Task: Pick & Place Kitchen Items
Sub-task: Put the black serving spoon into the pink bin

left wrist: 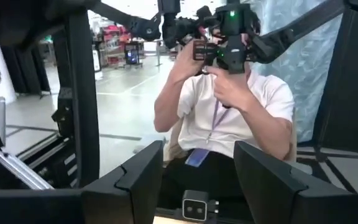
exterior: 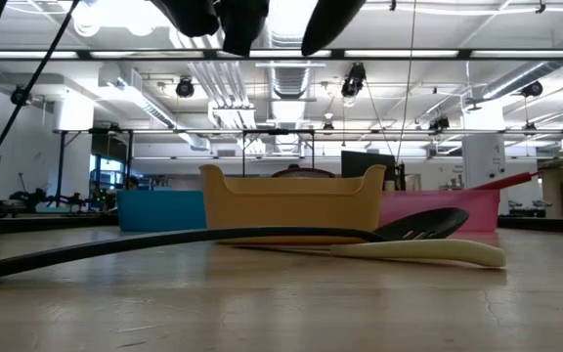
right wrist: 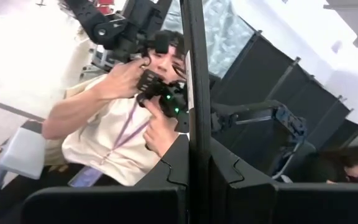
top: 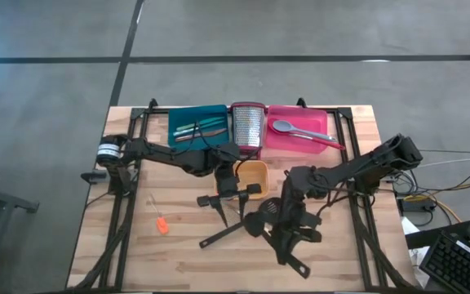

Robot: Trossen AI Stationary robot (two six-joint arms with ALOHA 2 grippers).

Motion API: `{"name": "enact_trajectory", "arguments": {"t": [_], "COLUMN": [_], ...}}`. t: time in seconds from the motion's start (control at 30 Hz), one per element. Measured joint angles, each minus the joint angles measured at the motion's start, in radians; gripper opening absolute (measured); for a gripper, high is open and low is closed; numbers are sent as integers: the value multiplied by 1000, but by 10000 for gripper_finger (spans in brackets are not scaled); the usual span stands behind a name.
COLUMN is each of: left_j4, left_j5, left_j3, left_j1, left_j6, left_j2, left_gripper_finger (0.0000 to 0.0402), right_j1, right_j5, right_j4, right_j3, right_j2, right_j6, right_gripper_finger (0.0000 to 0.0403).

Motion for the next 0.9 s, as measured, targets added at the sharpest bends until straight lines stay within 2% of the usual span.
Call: {"name": "enact_trajectory", "arguments": {"t": [0.1,0.17,0.3,0.37,0.47,0.5,0.53,0.7,0.77,0.9], "left_j4": [-1,-12,-133,-191,-209,-212,-208,-73,-62,-53], "left_j5": [-2,-10,-66,-188,-473,-532,-568,-598,-689,-954], "left_j3": [-4,-19,-52,-88,-161,-182,-200,-258,-257,-247], "left_j1": [27,73,190,224,215,202,185,94,62,0], "left_j6": [-26,-51,-67,-17,74,103,129,146,149,184], "left_j2": [0,-2,-10,-37,-81,-87,-99,-150,-162,-169], "left_gripper_finger": [202,202,202,201,193,190,187,178,177,176], "right_j1": [1,8,28,41,60,64,64,62,64,62], "right_j5": [20,72,286,464,703,752,792,874,955,1054], "right_j4": [-7,-15,-68,-73,-32,0,46,136,140,181], "right_j3": [0,-8,-33,-56,-91,-106,-121,-188,-214,-240], "right_j2": [-2,-2,-15,-30,-54,-63,-72,-120,-134,-139], "right_j6": [23,49,59,56,45,45,46,36,35,66], "right_gripper_finger": [11,11,11,11,11,11,11,11,11,11]}}
